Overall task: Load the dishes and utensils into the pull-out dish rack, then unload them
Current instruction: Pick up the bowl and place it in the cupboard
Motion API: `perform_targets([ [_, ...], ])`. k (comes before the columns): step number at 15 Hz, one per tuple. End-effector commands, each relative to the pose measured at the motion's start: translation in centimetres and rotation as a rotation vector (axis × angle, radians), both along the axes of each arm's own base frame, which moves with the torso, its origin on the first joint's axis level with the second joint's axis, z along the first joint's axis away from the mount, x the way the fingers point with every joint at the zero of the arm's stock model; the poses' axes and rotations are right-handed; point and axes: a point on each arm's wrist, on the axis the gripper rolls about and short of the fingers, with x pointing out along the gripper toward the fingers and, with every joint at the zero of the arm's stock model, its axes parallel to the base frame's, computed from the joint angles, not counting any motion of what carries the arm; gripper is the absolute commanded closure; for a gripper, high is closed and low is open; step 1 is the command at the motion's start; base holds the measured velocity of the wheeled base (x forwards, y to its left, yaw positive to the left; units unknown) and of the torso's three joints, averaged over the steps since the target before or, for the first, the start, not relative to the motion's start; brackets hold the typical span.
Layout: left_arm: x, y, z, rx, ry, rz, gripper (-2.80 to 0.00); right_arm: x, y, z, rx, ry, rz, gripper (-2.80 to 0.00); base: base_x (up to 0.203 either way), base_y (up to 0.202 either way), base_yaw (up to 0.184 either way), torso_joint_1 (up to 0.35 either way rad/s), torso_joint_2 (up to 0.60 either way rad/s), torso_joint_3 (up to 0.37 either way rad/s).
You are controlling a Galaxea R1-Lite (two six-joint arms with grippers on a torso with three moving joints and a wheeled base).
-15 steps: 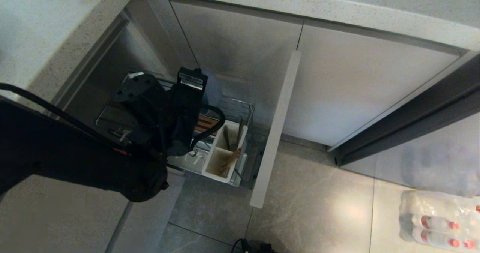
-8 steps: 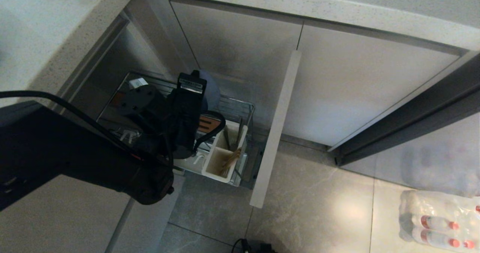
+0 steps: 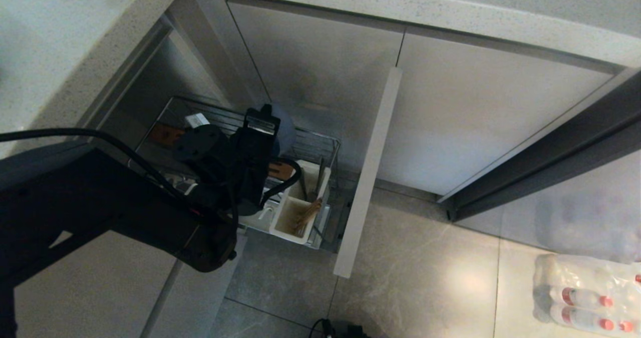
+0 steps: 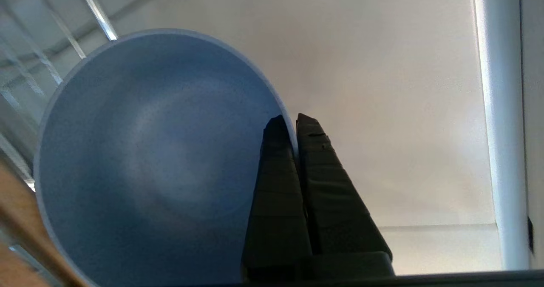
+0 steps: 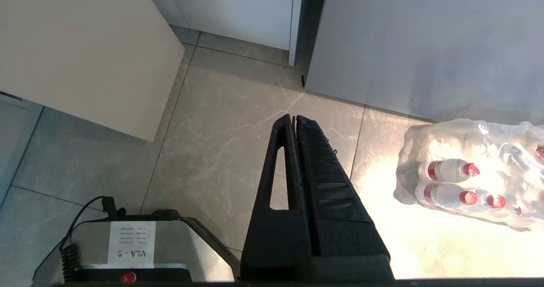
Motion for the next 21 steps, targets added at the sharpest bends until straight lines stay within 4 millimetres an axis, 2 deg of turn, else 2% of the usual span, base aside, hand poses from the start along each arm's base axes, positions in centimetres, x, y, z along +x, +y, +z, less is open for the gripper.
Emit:
perform_targets([
  [1, 0.3, 0.0, 0.1, -0.011, -0.013, -0.007, 0.0, 0.0, 0.0, 0.0, 0.0, 0.001, 0.0, 0.0, 0.0, 0.0, 0.0, 0.0, 0.0, 0.0],
  [9, 0.9, 0.5, 0.8, -0.024, -0.047, -0.033, 0.0, 0.0, 0.0, 0.0, 0.0, 0.001, 0.0, 0.0, 0.0, 0.0, 0.0, 0.0, 0.0, 0.0],
  [16, 1.8, 2.2, 1.5, -0.08, -0.078, -0.102, 0.0, 0.0, 0.0, 0.0, 0.0, 0.001, 0.0, 0.0, 0.0, 0.0, 0.0, 0.0, 0.0, 0.0],
  [21, 2.3, 2.1, 0.5, -0.082, -0.056, -0.109, 0.0, 0.0, 0.0, 0.0, 0.0, 0.001, 0.0, 0.0, 0.0, 0.0, 0.0, 0.0, 0.0, 0.0],
])
